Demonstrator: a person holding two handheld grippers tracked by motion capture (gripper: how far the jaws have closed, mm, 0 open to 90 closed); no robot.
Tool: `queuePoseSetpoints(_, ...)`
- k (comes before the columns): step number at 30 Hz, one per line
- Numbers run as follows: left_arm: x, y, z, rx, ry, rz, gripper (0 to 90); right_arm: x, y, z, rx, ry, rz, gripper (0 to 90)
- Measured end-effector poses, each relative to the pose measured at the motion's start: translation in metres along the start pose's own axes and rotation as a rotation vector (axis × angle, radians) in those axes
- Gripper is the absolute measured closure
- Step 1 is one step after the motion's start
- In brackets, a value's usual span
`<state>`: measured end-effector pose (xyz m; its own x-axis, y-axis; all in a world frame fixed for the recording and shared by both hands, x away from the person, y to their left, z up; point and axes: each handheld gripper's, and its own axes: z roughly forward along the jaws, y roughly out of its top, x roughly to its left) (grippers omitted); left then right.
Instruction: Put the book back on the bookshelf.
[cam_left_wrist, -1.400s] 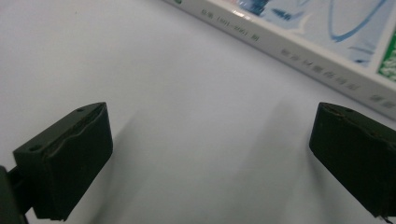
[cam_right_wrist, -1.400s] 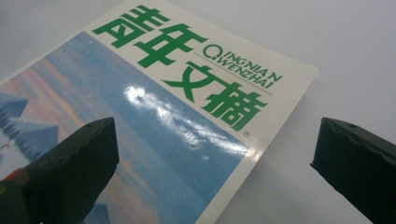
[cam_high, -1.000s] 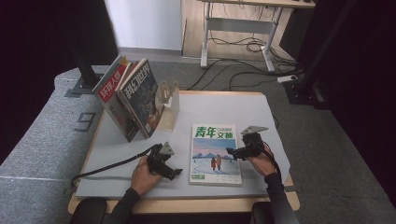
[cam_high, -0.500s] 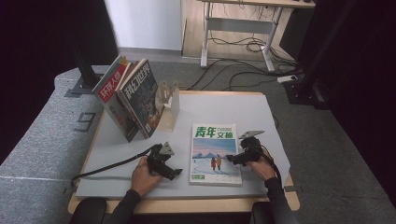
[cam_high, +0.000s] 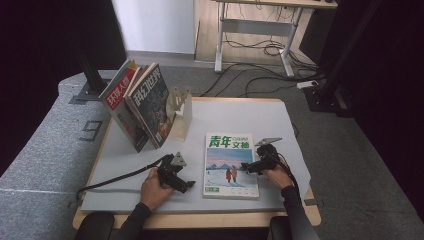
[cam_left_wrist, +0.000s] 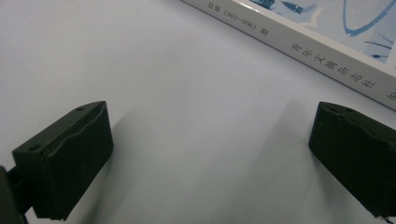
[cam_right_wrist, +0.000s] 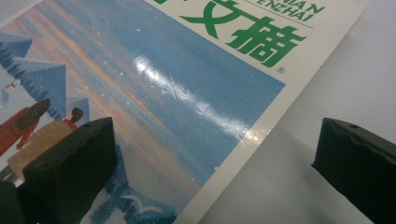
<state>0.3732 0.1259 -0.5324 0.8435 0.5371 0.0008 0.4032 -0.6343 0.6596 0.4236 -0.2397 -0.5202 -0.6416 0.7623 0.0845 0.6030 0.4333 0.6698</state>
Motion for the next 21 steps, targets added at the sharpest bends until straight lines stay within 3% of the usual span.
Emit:
queuePoseSetpoints(3,0.000,0.000,0.000,0.002,0.000,0.002,0.0,-0.004,0.000,0.003,0.006,0.038,0.039,0.0)
queuePoseSetpoints(9,0.000,0.000,0.000,0.002,0.000,0.002,0.0,-0.006,0.003,0.006,0.035,0.064,0.072,0.0)
queuePoseSetpoints(21,0.000,0.000,0.000,0.001,0.000,0.003,0.0,-0.006,0.020,0.016,0.093,0.072,0.084,0.0)
